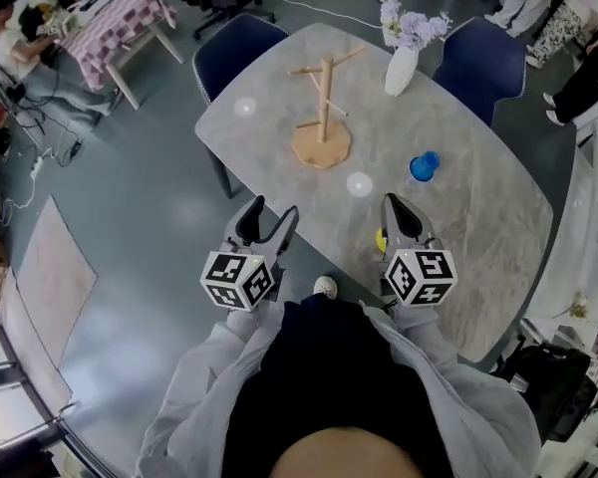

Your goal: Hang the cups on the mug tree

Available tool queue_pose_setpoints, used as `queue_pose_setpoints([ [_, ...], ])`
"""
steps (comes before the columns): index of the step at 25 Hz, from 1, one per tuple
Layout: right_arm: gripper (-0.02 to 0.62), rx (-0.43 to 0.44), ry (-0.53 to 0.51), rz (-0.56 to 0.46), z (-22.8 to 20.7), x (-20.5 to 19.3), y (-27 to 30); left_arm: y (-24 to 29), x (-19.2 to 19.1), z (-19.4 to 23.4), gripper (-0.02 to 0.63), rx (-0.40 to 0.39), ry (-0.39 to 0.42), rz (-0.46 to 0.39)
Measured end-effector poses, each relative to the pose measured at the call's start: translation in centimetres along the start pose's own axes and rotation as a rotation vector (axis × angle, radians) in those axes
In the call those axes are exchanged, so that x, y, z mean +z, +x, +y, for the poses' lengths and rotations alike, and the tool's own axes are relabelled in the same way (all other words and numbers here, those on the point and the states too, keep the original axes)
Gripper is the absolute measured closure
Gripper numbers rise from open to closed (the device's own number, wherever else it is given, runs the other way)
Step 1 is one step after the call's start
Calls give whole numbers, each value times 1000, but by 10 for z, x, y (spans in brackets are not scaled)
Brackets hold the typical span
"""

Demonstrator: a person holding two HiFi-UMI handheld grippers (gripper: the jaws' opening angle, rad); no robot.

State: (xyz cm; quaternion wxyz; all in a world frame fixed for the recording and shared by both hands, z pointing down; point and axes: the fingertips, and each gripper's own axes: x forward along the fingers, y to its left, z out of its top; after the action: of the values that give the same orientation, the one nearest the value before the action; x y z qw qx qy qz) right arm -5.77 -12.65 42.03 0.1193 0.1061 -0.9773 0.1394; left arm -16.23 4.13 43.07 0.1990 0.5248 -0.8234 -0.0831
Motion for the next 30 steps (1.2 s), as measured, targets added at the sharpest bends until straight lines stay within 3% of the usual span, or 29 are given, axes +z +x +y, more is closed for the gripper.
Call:
queue_pose_setpoints([
  [6, 587, -19, 33, -14, -13, 4, 8, 22, -1, -1, 321, -35, 13, 31],
  [11, 586, -117, 72, -38, -28, 7, 0, 43, 2, -7, 321, -126, 35, 81],
  [20, 588, -466, 162, -105, -75, 8, -62, 101, -3, -69, 304, -494, 133, 252],
  [24, 588, -646, 223, -123, -86, -8, -103, 115, -25, -107, 291, -688, 178, 359],
  [30, 588, -836, 290, -126, -92, -39, -158, 120, -73, -157, 283, -902, 235, 502],
])
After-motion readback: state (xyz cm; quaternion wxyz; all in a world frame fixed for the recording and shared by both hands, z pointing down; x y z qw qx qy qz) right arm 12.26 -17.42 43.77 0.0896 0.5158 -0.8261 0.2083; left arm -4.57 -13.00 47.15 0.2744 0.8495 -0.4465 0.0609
